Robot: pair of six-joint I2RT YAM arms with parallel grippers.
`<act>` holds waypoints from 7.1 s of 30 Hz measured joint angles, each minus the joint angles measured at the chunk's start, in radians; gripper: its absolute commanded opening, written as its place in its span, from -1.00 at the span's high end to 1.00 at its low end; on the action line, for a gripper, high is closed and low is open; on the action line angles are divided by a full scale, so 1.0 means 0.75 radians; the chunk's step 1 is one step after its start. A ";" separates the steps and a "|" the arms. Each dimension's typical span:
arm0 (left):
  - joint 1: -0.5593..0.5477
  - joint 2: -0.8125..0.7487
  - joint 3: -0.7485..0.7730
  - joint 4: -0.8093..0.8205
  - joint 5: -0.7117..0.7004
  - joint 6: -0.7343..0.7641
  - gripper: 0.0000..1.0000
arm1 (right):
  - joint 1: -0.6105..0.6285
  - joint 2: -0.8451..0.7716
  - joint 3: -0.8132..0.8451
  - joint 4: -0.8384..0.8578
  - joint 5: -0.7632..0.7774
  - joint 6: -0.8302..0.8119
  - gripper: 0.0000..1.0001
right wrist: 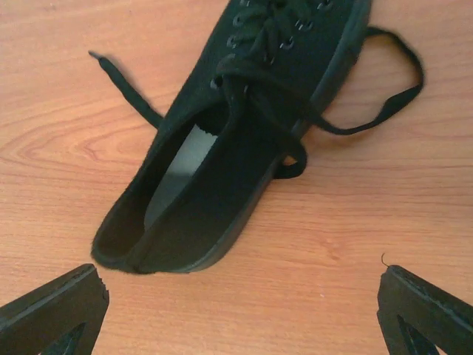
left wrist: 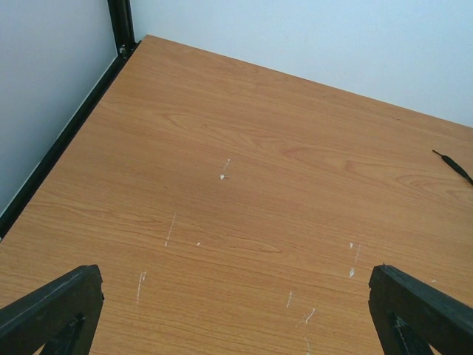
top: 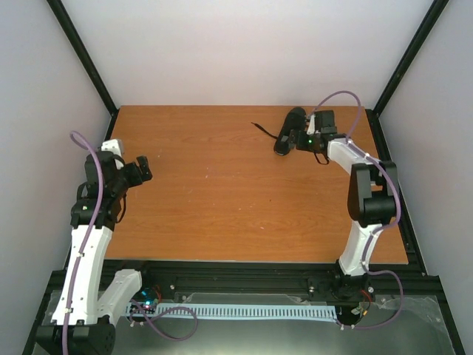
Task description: Tie the shoes
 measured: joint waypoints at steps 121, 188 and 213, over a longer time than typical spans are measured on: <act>0.000 -0.102 -0.267 -0.020 0.447 -0.288 -0.99 | 1.258 -0.643 -0.706 0.044 0.815 0.702 -1.00; -0.017 0.043 -0.050 -0.151 0.066 -0.282 -0.99 | 0.464 -0.189 -0.546 -0.065 0.434 0.288 0.95; -0.775 0.557 -0.197 0.580 0.545 -0.287 -0.69 | 0.448 -0.891 -0.864 -0.175 0.406 0.440 0.32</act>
